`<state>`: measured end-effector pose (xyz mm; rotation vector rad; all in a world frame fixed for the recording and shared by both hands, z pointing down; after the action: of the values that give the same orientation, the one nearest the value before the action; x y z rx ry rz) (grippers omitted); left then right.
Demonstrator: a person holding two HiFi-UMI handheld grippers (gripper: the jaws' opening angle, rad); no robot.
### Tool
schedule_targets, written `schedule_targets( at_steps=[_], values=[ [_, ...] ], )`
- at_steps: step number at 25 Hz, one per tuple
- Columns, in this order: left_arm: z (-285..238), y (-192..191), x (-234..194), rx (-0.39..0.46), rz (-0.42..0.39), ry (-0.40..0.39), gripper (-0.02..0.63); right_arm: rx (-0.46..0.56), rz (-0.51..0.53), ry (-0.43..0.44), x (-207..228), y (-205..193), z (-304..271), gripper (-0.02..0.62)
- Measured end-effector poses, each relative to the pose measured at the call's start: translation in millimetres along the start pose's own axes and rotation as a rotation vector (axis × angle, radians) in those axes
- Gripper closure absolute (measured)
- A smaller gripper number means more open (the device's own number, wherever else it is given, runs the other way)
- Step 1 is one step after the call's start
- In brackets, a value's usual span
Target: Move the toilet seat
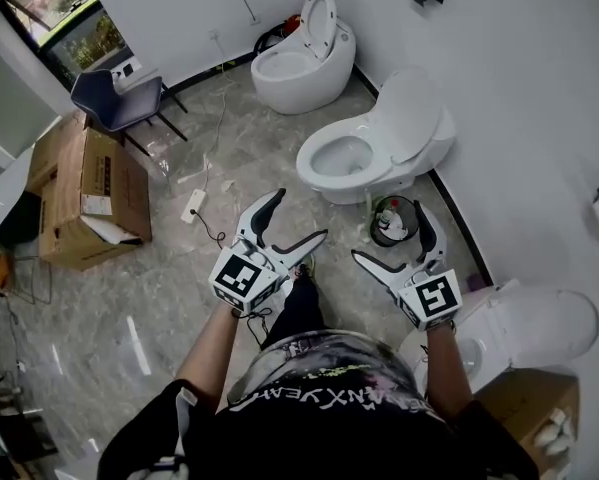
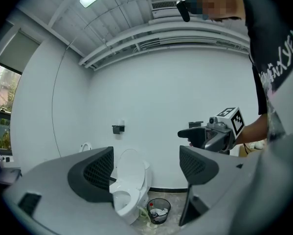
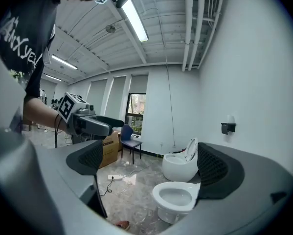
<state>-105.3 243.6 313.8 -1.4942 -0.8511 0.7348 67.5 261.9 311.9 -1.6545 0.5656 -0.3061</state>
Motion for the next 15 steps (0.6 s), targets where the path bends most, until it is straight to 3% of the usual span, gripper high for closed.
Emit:
schedule_targets(
  at_steps=[15],
  values=[
    [-61.3,-32.3,-172.6,-0.013,0.091,-0.041,0.189,-0.103,-0.019,-0.001,44.2,-6.6,-175.8,0.011]
  ],
)
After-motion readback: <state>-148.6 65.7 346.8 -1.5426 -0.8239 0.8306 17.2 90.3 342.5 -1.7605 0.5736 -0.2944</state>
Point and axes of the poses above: the fingertips, and each gripper's own axes: z backward along the fingers, x to its right, y out of its top, the point moved 4 cm from there along z, backward along the fingers, and after that the axes turned 11 degrees about -y, right-handed, at the moved point
